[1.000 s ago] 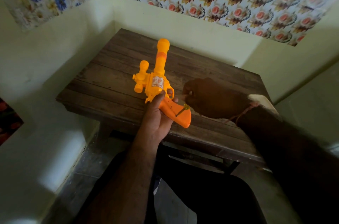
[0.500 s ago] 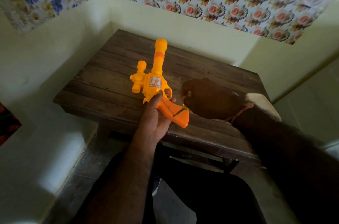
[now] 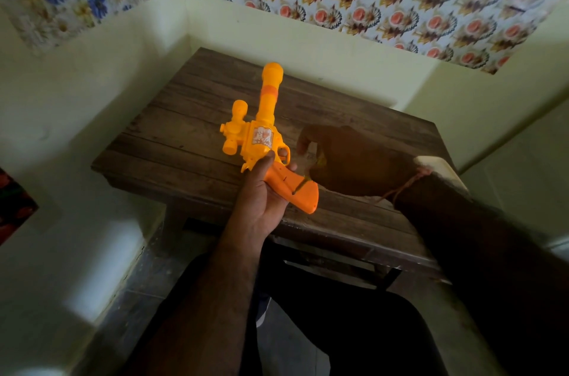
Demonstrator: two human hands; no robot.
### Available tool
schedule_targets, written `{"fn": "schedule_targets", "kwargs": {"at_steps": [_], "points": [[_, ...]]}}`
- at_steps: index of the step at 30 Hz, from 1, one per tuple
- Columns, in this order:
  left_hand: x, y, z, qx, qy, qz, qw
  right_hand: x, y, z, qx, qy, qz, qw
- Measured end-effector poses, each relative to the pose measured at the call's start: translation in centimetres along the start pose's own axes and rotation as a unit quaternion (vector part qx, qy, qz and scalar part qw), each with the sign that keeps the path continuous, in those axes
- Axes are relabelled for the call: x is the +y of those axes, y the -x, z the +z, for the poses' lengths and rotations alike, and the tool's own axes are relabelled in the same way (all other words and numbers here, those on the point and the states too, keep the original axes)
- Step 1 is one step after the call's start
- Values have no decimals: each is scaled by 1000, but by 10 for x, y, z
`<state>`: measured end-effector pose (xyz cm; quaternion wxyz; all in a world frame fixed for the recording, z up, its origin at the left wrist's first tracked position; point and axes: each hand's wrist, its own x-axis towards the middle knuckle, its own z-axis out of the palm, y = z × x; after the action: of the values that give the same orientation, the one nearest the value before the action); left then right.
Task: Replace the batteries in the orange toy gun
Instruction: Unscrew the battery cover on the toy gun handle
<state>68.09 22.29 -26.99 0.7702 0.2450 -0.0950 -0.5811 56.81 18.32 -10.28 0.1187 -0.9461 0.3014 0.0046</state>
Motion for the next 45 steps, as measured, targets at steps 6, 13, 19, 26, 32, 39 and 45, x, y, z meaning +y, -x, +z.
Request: {"fn": "schedule_targets", "kwargs": {"at_steps": [6,13,19,26,32,39,45], "points": [[-2,-4,-3,-1,22,-13,1000,-2,0,2,15,0,-1,1000],[-2,-3,-1,3,22,-16,1000,-3,0,0,8,-32,6,999],[-2,-5,-4,5,22,-20,1000,-7,1,3,26,47,12,998],[-2,-4,-3,3,24,-14,1000,-2,3,-1,2,-14,14,1000],[-3,-5,-4,15,17,-12,1000,-5,3,5,43,-1,12,999],[-3,-8,-7,11,14,-27,999,-10,3,7,43,-2,17,999],[-5,-7,-8,23,6,-24,999,-6,4,3,14,-35,34,999]]}}
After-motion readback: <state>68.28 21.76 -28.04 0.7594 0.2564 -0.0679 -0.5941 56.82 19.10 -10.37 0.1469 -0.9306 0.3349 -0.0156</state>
